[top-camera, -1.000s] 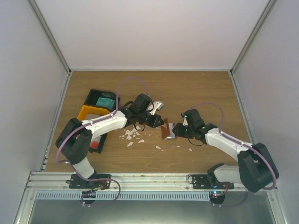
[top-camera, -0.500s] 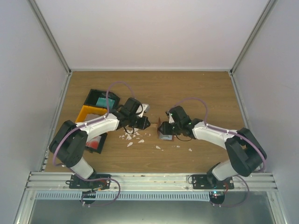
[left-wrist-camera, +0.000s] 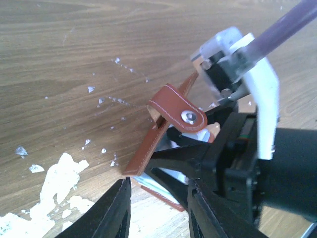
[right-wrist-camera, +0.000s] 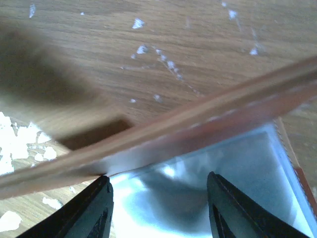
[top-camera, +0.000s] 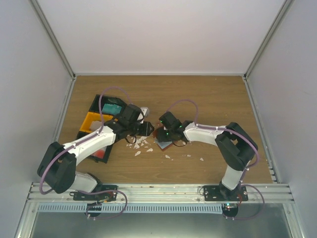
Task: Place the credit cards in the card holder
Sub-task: Open the card holder at the center of the board.
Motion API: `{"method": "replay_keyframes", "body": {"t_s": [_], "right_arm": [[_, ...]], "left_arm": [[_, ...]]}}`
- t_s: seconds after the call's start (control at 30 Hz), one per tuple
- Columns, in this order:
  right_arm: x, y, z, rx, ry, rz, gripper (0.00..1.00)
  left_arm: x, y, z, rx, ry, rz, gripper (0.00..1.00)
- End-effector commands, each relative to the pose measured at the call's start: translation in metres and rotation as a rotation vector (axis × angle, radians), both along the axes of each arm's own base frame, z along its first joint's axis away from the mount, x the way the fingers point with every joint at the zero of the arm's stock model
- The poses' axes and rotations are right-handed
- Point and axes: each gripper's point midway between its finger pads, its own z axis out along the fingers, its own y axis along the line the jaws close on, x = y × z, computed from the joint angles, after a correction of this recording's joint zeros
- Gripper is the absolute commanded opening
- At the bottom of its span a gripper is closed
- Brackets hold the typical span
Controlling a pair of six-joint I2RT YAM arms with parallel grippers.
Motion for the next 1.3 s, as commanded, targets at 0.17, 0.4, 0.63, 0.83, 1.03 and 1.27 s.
{"method": "replay_keyframes", "body": {"t_s": [0.17,0.4,0.63,0.83,1.03,1.27], "right_arm": [[0.004,-0.006,-0.011,-0.114,-0.009,-0.067,0.56],[0.009,-0.004,0.001,-0.099,-0.025,-0.091,0.47],[0.016,-0.006,0.028,-0.056,-0.075,-0.120,0.44],[0.032,-0.011,0.037,-0.042,-0.103,-0.128,0.43],[0.055,-0.007,0.038,-0.002,-0.135,-0.099,0.43],[0.071,0.003,0.021,0.009,-0.114,-0.052,0.43]], "left_arm": [[-0.003,-0.009,0.018,-0.138,-0.056,-0.027,0.30],[0.001,-0.027,0.012,-0.216,-0.053,-0.088,0.25],[0.020,-0.031,0.007,-0.200,-0.067,-0.048,0.19],[0.030,-0.020,-0.010,-0.129,-0.069,0.018,0.17],[0.036,-0.014,-0.016,-0.108,-0.071,0.071,0.16],[0.038,-0.013,-0.019,-0.103,-0.066,0.085,0.19]]}}
